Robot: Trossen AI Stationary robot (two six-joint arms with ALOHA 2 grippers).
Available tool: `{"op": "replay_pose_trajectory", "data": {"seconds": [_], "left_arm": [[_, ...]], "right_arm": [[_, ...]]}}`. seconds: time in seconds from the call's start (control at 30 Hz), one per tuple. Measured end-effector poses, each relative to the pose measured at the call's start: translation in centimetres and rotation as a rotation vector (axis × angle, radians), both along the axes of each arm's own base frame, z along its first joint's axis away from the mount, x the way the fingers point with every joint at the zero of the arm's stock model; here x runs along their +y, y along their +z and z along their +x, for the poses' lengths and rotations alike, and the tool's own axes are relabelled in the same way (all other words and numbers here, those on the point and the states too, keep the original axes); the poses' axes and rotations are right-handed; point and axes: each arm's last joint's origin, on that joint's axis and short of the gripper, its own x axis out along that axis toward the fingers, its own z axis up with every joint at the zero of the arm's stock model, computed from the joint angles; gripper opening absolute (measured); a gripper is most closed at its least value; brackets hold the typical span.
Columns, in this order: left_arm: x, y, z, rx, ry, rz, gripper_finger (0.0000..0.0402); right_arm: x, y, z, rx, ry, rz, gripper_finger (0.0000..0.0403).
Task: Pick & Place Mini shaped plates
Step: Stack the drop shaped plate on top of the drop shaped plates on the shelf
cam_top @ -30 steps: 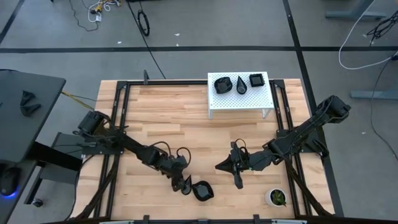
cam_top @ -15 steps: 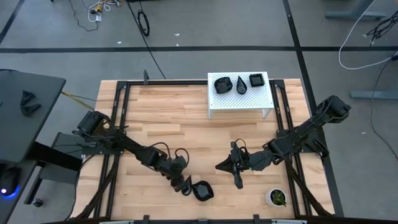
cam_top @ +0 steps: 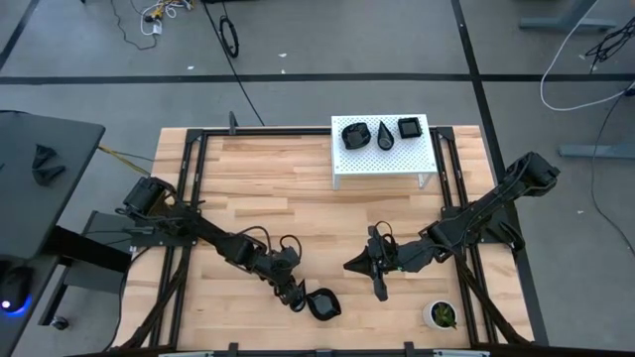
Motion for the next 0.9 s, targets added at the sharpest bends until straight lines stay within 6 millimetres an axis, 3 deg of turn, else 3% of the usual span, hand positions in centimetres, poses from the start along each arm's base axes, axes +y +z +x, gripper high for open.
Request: {"op": "replay_pose_trajectory", "data": {"seconds": [0.9], "left_arm": [[-0.22, 0.12, 0.06, -0.039, 0.042, 0.032, 0.0092]], "right_arm": [[-0.01, 0.0, 0.01, -0.001, 0.002, -0.006, 0.0018]]}}
